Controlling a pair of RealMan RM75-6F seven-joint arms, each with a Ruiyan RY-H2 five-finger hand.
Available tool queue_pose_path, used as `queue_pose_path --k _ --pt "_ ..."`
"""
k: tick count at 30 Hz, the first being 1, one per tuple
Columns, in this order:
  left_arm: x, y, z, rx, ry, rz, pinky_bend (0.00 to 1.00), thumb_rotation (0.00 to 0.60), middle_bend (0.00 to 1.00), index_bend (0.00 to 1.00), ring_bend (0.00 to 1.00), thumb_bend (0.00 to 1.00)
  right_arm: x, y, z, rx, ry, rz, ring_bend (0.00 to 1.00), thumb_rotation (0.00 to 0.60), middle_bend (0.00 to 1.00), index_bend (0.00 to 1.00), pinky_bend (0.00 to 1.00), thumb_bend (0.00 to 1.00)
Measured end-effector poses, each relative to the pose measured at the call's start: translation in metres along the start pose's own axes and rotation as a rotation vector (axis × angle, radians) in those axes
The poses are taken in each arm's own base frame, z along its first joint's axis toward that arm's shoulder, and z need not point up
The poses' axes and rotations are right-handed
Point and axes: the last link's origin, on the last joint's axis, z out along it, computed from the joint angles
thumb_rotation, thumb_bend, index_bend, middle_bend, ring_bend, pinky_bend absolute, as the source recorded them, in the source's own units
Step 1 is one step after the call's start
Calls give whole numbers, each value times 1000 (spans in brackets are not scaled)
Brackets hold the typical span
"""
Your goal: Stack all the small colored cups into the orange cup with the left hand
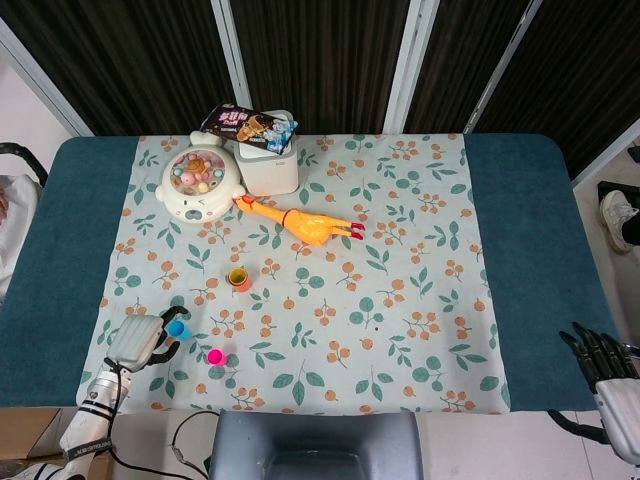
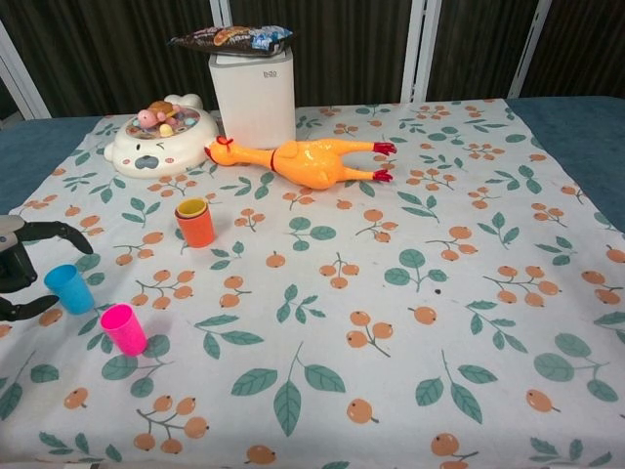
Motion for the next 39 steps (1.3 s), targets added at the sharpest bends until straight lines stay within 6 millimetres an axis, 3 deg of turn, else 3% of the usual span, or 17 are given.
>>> queue_pose_path --k 22,31,39 --pt "-7 -5 5 11 1 -15 1000 600 1000 424 1000 357 0 0 -1 -2 4 0 0 600 0 0 0 213" --pt "-7 -5 8 16 11 -29 1000 600 1000 520 1000 366 0 0 -1 -1 4 -1 0 600 0 0 0 212" --pt "8 2 13 -5 50 -68 1000 600 1000 525 1000 366 1 0 -1 -1 5 1 0 600 0 0 0 212"
